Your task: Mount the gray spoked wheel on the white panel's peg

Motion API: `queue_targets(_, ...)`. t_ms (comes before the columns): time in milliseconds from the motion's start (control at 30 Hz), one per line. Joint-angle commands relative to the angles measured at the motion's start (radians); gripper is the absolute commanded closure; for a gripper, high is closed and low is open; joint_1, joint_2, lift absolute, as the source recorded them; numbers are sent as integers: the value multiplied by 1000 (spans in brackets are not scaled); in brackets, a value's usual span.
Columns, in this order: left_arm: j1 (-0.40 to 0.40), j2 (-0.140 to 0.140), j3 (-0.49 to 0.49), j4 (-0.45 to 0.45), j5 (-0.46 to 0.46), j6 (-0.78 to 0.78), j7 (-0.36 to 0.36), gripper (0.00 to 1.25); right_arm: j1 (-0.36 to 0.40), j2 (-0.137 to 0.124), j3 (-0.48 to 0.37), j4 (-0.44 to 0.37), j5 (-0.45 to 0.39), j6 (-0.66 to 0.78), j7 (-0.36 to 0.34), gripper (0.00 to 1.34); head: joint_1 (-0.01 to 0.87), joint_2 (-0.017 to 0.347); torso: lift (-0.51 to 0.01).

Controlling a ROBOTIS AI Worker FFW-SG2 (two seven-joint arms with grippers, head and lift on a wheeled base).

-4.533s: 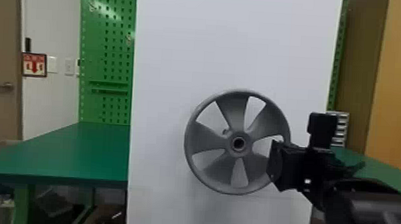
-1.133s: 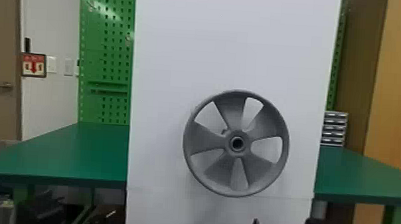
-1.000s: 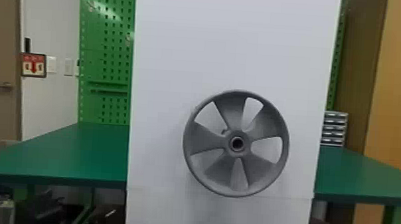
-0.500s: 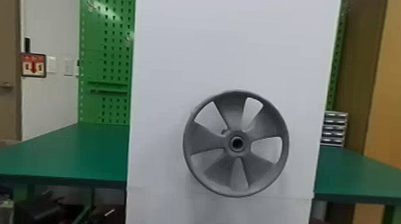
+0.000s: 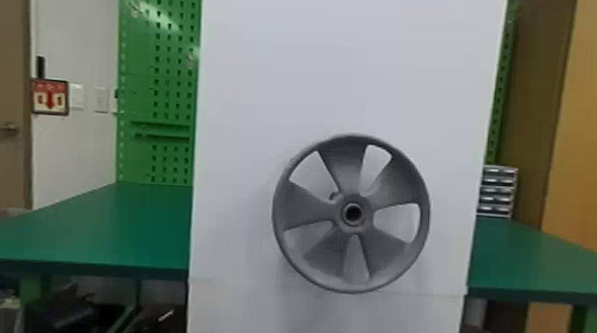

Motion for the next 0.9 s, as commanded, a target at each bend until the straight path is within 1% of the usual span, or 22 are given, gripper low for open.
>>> queue_targets(0, 1, -1, -1, 2, -1, -3, 0, 502, -3, -10, 8, 48, 3, -50, 1, -2, 123, -8, -407)
queue_targets(467, 1, -8, -1, 2, -2, -9, 0, 502, 5, -12, 8, 95, 0, -75, 1, -2, 123, -8, -407)
queue_targets(867, 0, -14, -5, 2, -2, -9, 0, 504, 6, -12, 14, 105, 3, -81, 1, -2, 123, -8, -407)
